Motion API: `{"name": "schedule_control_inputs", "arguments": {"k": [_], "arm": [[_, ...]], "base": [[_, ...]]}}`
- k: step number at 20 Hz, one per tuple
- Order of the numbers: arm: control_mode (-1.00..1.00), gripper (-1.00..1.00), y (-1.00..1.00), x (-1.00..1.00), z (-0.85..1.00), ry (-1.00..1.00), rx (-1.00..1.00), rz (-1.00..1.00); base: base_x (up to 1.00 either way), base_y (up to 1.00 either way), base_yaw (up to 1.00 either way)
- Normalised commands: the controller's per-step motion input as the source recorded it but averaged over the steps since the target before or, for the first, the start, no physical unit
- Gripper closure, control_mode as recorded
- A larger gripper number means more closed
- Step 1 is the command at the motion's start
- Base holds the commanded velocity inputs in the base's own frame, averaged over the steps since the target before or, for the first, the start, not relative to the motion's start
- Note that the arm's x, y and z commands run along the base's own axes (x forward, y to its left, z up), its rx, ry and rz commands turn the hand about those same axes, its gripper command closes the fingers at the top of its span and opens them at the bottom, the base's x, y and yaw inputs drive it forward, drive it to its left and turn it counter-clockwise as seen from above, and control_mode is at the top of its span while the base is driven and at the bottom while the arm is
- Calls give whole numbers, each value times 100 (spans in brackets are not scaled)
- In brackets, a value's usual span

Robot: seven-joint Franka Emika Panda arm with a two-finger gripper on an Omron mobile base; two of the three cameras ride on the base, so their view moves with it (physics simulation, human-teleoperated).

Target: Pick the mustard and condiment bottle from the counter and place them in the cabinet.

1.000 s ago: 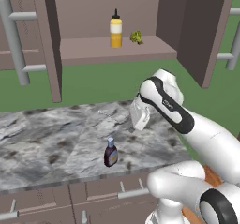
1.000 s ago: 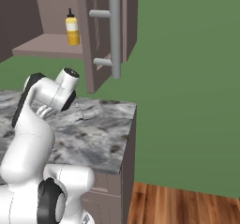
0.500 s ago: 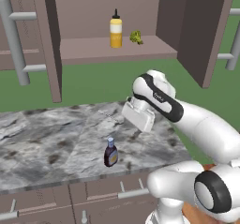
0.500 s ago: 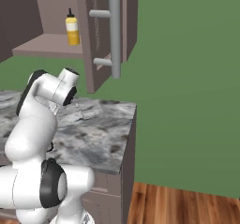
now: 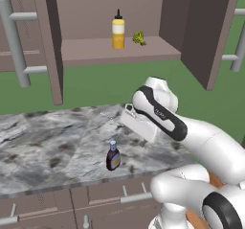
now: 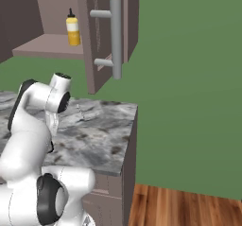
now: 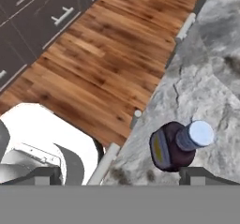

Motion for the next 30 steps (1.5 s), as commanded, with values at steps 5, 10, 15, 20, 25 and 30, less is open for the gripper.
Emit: {"name": "schedule_control_inputs", "arguments": {"k": [5, 10, 15, 20, 25, 30], "arm": [[-100, -100, -14, 13, -15, -9, 2, 14], [-100, -100, -16, 33, -5, 0, 6, 12], [-100, -100, 0, 33, -5, 0, 9, 11], [-100, -100, 13, 7, -16, -2, 8, 12], [-100, -100, 24, 0, -20, -3, 2, 13], [-100, -100, 13, 0, -15, -3, 0, 11]], "base": [[0, 0, 0], [0, 0, 0], [0, 0, 0], [0, 0, 0], [0, 0, 0], [0, 0, 0]]}}
